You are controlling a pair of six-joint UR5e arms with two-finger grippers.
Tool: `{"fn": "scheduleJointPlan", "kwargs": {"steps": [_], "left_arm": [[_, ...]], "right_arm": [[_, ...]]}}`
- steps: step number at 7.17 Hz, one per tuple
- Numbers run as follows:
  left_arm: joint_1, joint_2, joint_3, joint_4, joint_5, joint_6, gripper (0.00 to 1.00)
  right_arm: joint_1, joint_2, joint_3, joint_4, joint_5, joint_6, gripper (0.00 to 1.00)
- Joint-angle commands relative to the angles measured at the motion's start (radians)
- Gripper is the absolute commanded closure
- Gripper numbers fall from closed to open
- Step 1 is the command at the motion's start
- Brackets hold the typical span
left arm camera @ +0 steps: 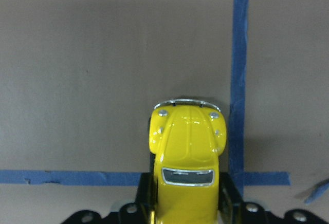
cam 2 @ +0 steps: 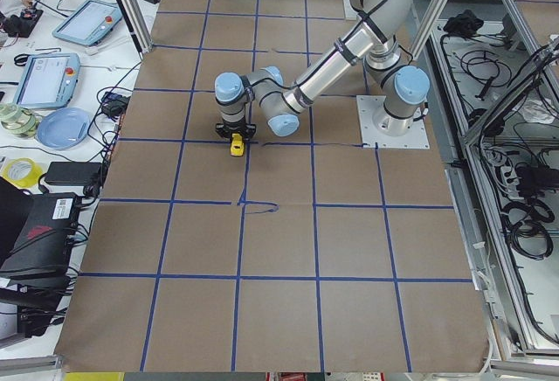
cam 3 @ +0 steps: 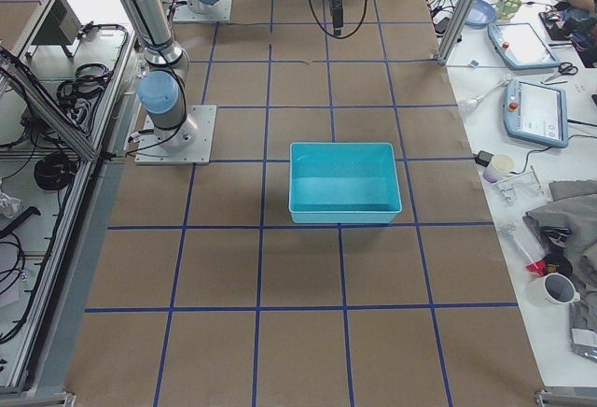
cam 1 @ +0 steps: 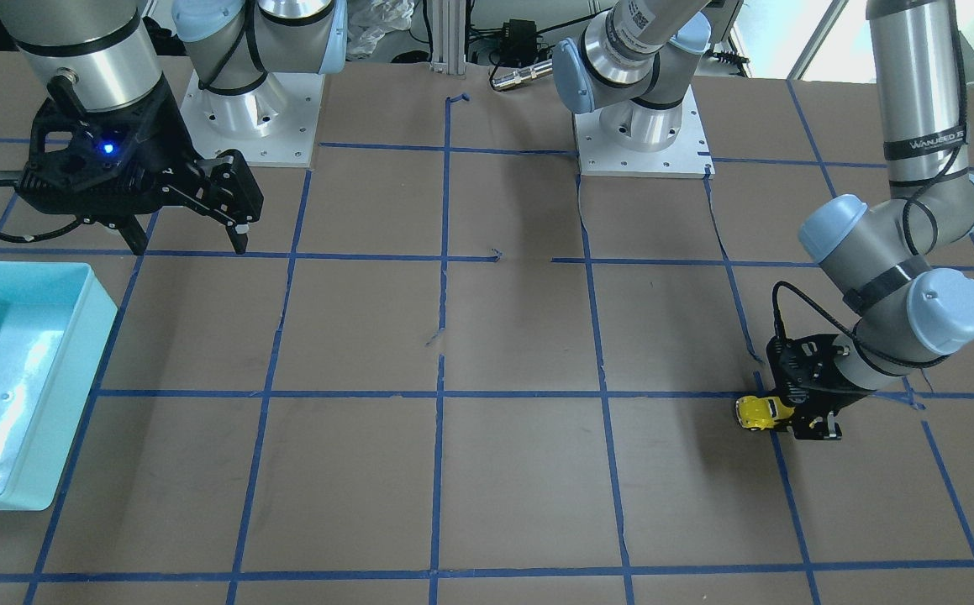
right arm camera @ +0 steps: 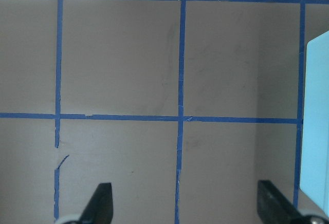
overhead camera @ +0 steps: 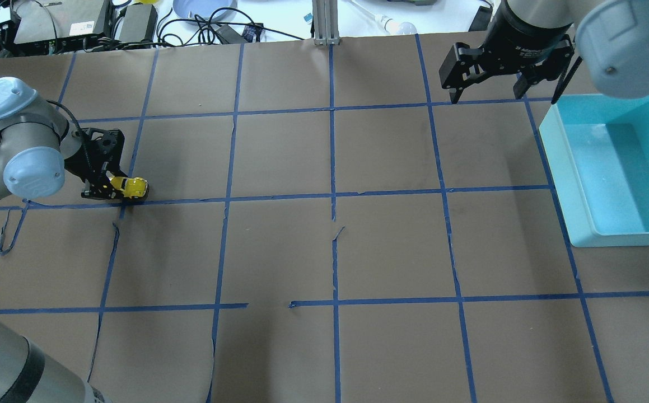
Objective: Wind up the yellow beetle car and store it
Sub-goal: 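Open the left gripper to release the wound-up car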
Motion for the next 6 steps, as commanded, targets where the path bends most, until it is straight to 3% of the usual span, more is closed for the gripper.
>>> {"fn": "scheduleJointPlan", "kwargs": {"steps": [1,5,6], "left_arm": [[0.007,0.002,0.0,0.001,-0.001,0.003,0.0],[-0.008,0.031,0.009,-0.036,-0.001,-0.037,0.0],[-0.033,0.061,0.014,-0.075,0.001,-0.12,0.0]], "right_arm": [[0.0,-0.001,0.0,0.0,0.001,0.0,0.0],[0.0,-0.001,0.0,0.0,0.001,0.0,0.0],[0.0,0.001,0.0,0.0,0.0,0.0,0.0]]}}
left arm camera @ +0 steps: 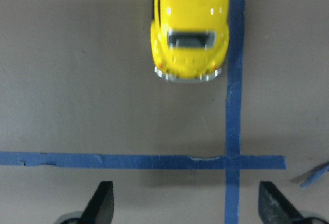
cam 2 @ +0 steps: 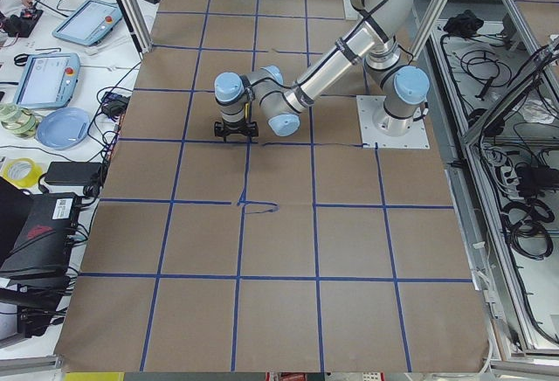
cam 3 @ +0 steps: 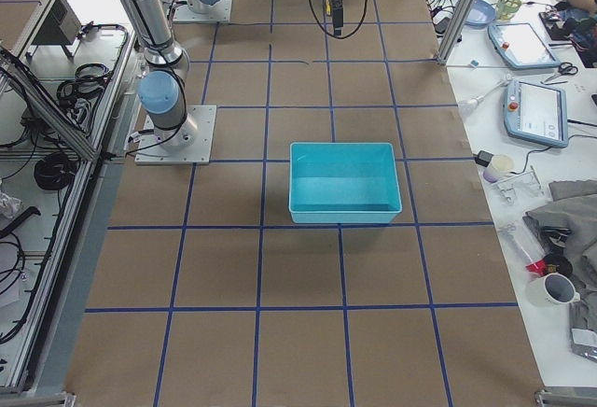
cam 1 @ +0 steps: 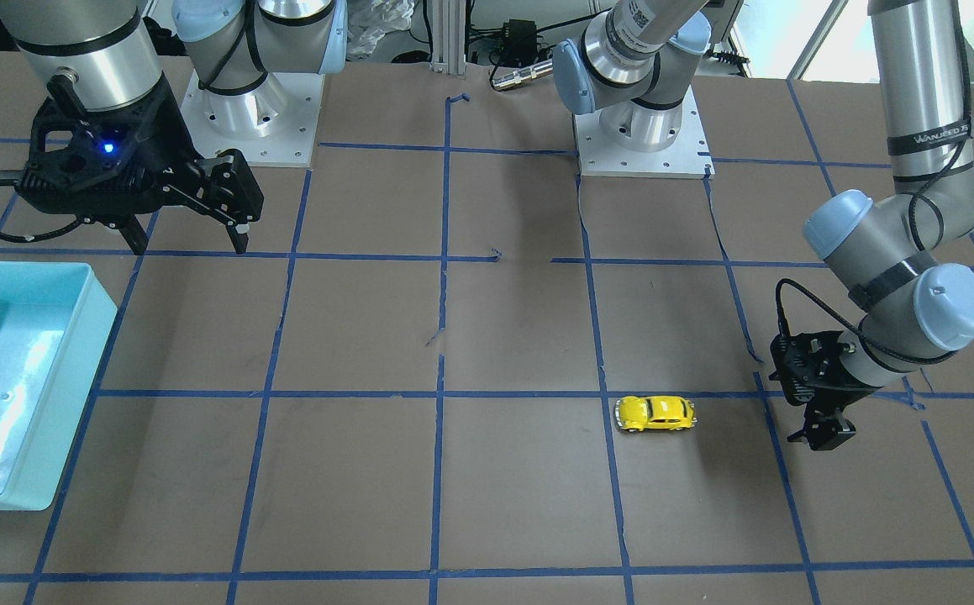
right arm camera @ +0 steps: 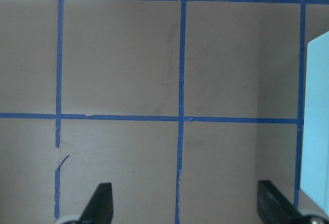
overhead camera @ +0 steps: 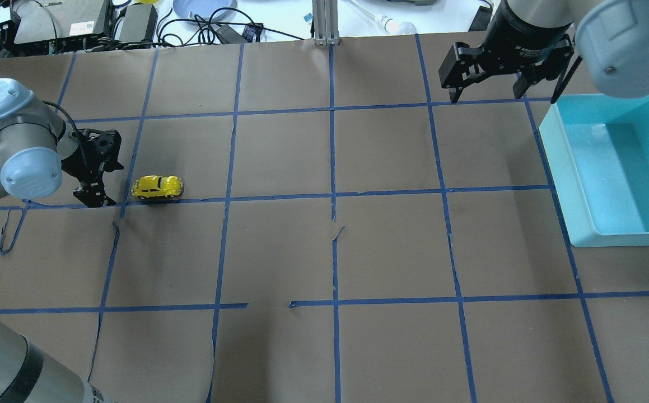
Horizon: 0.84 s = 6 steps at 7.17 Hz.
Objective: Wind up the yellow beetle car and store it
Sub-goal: 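Open the left gripper to release the wound-up car, then raise the left gripper away as the car rolls forward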
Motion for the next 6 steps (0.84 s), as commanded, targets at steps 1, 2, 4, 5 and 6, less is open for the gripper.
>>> {"fn": "scheduleJointPlan", "kwargs": {"steps": [1,2,4,5,6], "left_arm": [[-0.09,0.067,0.011,-0.062,0.003,-0.17,0.0],[-0.174,0.111,0.043,-0.139,0.003,-0.34,0.0],[-0.323,0.173,0.132,-0.301,-0.003,-0.713,0.0],[-0.383,0.197,0.144,-0.312,-0.005,-0.894,0.0],[-0.428,0.223,0.144,-0.32,0.001,-1.067,0.0]], "right_arm": [[0.0,0.001,-0.001,0.0,-0.001,0.0,0.0],[0.0,0.001,0.0,0.0,-0.001,0.0,0.0],[0.0,0.001,0.0,0.0,0.0,0.0,0.0],[0.0,0.001,0.0,0.0,-0.001,0.0,0.0],[0.0,0.001,0.0,0.0,0.0,0.0,0.0]]}}
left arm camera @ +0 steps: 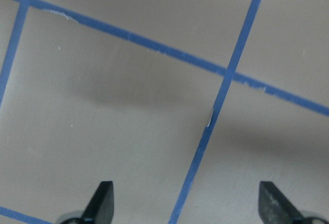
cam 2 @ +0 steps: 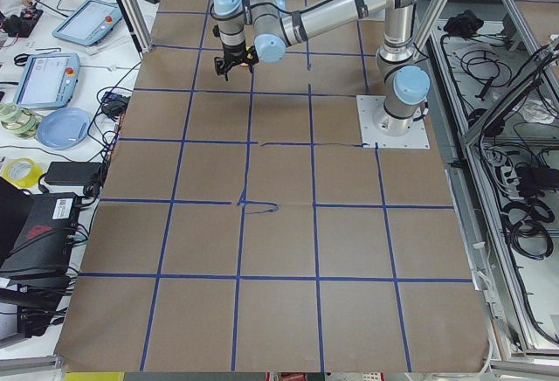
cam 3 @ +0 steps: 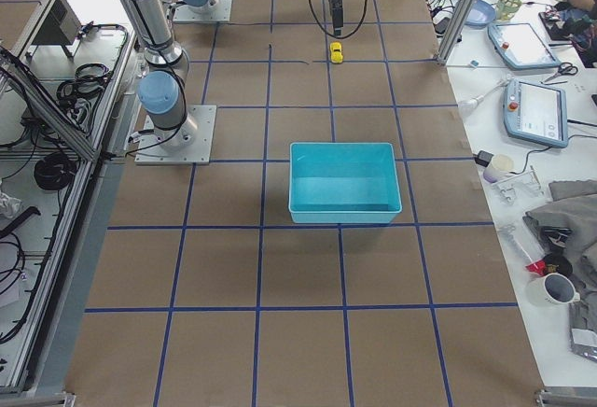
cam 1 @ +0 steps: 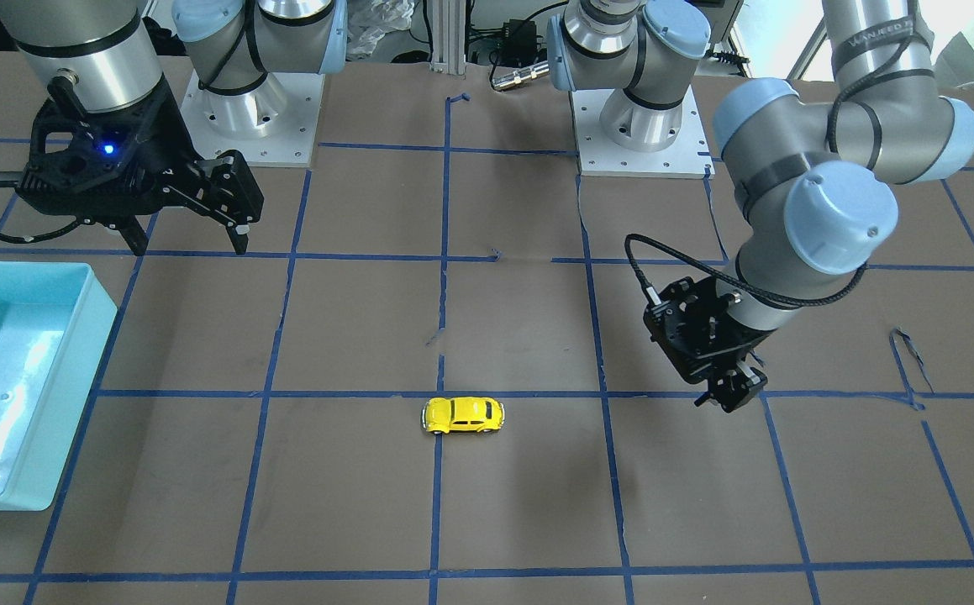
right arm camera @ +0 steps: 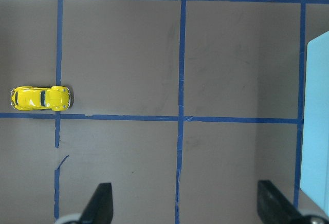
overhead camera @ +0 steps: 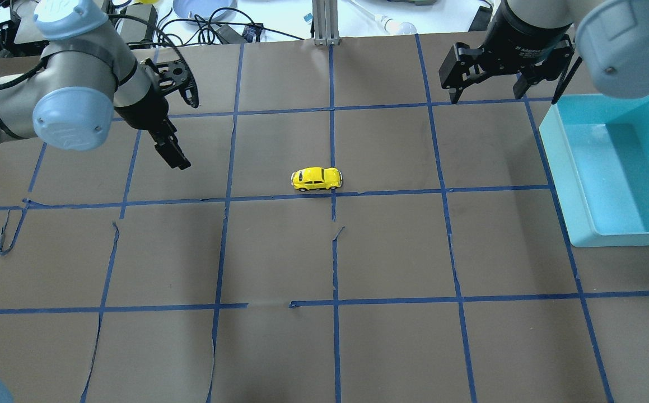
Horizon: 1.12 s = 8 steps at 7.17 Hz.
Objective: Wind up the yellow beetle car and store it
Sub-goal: 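Raise the left gripper away as the car rolls forward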
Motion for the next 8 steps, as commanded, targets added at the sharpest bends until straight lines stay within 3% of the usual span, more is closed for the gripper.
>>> {"fn": "scheduleJointPlan", "kwargs": {"steps": [1,3,4,5,8], "left_arm": [[-0.102,0.057,0.01,-0.043,0.005,-0.353,0.0],[-0.157,0.105,0.037,-0.109,0.036,-0.555,0.0],[-0.161,0.129,0.056,-0.156,0.043,-0.673,0.0],[-0.162,0.163,0.061,-0.184,0.124,-0.772,0.0],[-0.089,0.257,0.059,-0.242,0.129,-0.903,0.0]], "right_arm": [[0.0,0.0,0.0,0.0,0.002,0.0,0.0],[0.002,0.008,0.0,0.0,0.009,-0.005,0.0],[0.005,0.021,0.012,0.0,0.01,-0.122,0.0],[0.011,0.047,0.032,-0.018,0.048,-0.293,0.0],[0.085,0.193,0.041,-0.188,0.099,-0.639,0.0]]}}
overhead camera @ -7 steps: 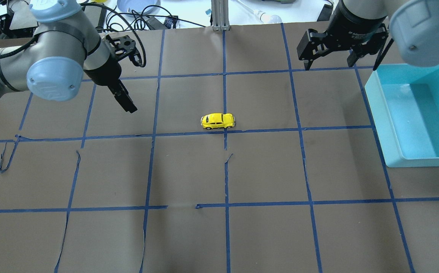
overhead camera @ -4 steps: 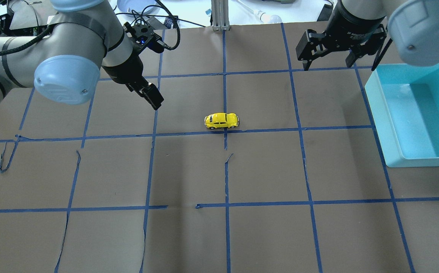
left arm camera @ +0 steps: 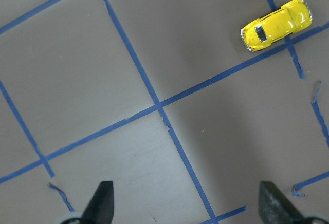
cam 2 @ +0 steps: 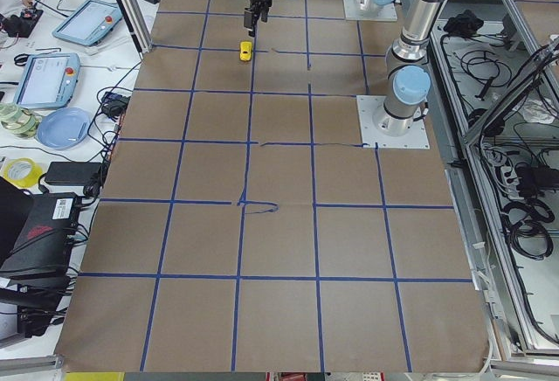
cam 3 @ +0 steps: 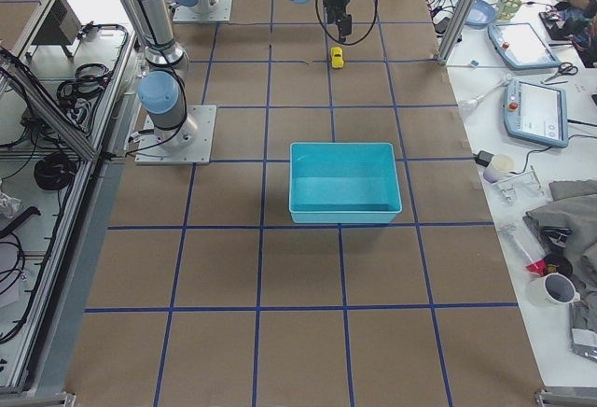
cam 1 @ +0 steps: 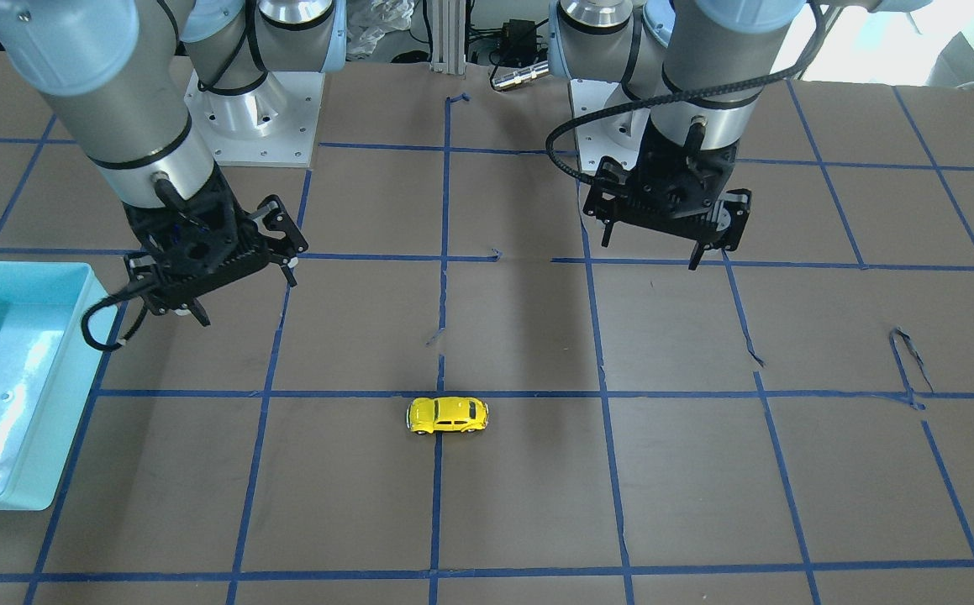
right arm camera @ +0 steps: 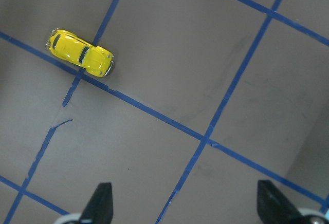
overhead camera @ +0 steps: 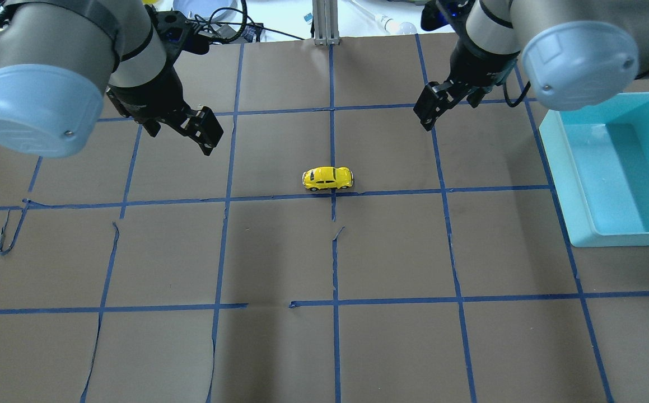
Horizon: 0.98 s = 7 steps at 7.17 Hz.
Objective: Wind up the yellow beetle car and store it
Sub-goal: 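Move the right gripper over the car and lower onto it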
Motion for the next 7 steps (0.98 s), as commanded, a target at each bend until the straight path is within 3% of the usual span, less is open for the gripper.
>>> {"fn": "scheduleJointPlan", "kwargs": {"steps": [1,2,4,7], "left_arm": [[0.094,0.036,0.002,-0.031,-0.008,-0.071,0.0],[0.113,0.04,0.002,-0.033,-0.008,-0.126,0.0],[0.125,0.039,0.009,-0.033,-0.011,-0.134,0.0],[0.13,0.04,0.009,-0.033,-0.028,-0.137,0.0]], "right_arm": [[0.098,0.138,-0.001,-0.156,0.016,-0.218,0.0],[0.147,0.207,-0.006,-0.24,0.017,-0.34,0.0],[0.247,0.301,-0.012,-0.286,0.003,-0.549,0.0],[0.305,0.401,-0.036,-0.375,-0.02,-0.77,0.0]]}}
